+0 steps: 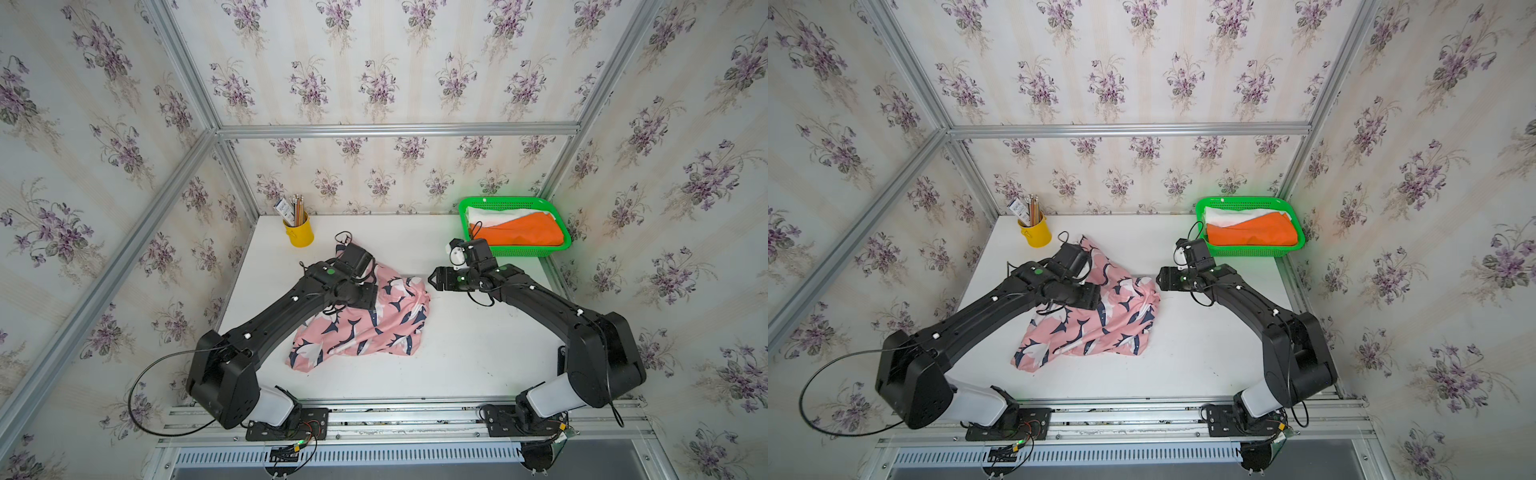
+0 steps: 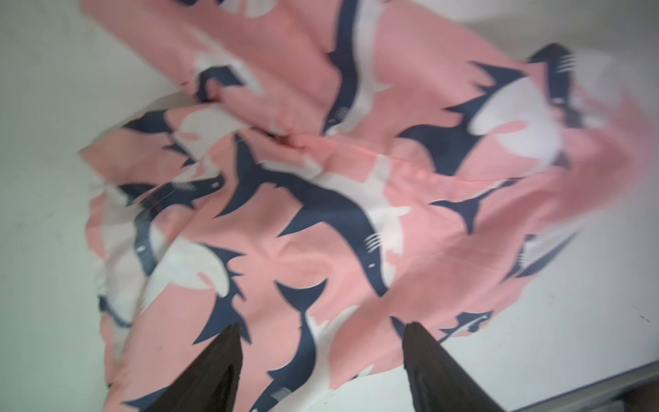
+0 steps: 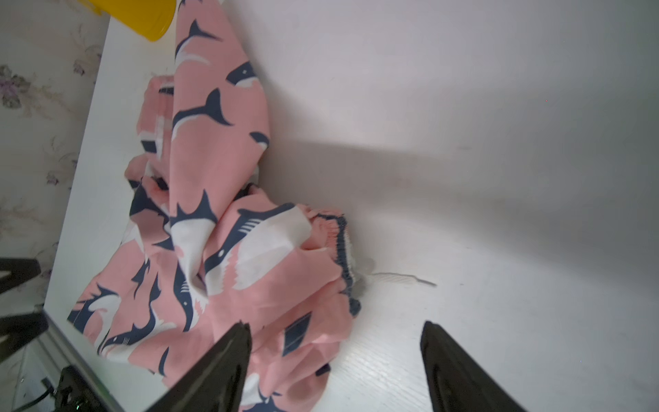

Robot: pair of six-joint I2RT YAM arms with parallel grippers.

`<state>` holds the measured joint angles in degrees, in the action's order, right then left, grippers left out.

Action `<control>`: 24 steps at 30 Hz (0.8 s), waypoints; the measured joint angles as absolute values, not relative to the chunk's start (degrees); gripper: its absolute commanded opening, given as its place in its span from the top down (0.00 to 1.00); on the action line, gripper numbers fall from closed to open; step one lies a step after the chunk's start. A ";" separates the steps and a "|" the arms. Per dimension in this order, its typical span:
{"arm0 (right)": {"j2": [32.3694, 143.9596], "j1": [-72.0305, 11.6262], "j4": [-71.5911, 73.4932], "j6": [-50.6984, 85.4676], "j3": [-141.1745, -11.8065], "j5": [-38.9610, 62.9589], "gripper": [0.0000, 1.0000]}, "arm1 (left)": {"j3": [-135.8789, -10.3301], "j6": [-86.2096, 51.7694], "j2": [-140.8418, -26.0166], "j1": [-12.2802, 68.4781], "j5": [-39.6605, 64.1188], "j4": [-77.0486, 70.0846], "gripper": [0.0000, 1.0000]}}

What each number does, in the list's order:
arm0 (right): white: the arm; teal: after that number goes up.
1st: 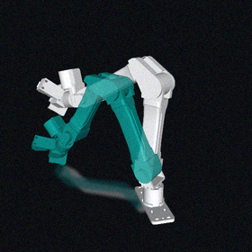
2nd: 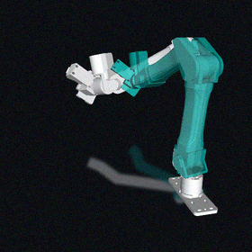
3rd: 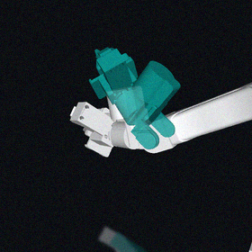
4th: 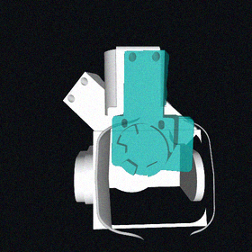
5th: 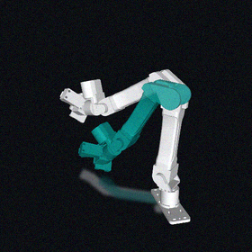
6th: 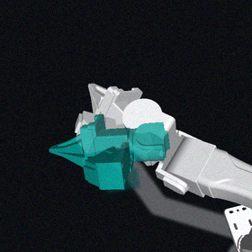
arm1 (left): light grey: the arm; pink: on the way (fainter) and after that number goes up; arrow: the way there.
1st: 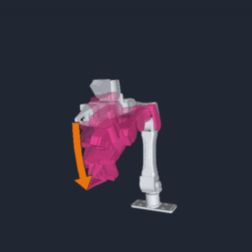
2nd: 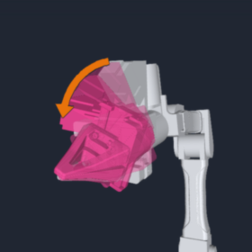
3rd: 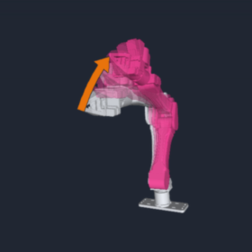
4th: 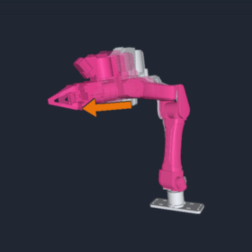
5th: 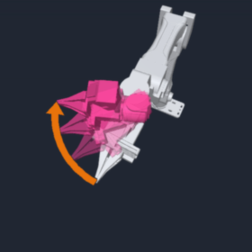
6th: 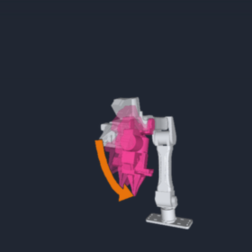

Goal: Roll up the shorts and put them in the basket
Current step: Flatten out the shorts at the center of the board.

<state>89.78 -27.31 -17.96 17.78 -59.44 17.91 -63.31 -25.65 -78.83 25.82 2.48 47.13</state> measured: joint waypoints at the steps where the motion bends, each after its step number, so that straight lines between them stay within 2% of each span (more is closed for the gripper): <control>1: 90.94 -28.34 -17.96 17.67 -59.81 18.68 0.34 | -61.69 -26.13 -77.19 23.46 2.28 47.79 0.22; 2: 92.47 -29.54 -17.93 17.61 -60.42 19.66 0.44 | -59.86 -26.81 -75.48 20.78 2.07 48.18 0.22; 5: 96.29 -30.30 -17.34 17.69 -61.89 22.06 0.97 | -55.86 -27.86 -72.03 14.41 2.61 49.25 0.20; 6: 97.71 -30.30 -17.39 17.78 -62.61 22.33 1.00 | -55.11 -28.10 -71.46 12.99 3.05 49.65 0.20; 9: 100.71 -30.13 -18.70 17.80 -65.95 19.88 1.00 | -53.91 -28.45 -71.18 10.76 4.14 50.19 0.21; 14: 104.64 -27.46 -20.43 17.58 -73.67 11.31 1.00 | -52.80 -28.42 -73.17 10.15 8.21 49.78 0.28; 19: 107.46 -26.02 -22.41 18.02 -78.81 2.68 1.00 | -50.96 -28.45 -71.94 12.34 11.53 49.82 0.27; 20: 107.44 -25.98 -22.81 18.06 -79.11 1.45 0.98 | -50.26 -28.58 -71.05 13.06 11.84 49.93 0.26; 21: 107.33 -25.87 -23.00 18.28 -79.26 0.25 0.88 | -49.39 -29.08 -70.19 13.74 12.01 50.06 0.26; 24: 106.94 -25.65 -24.29 19.31 -79.40 -1.85 0.66 | -46.24 -30.94 -68.60 16.78 12.51 50.30 0.28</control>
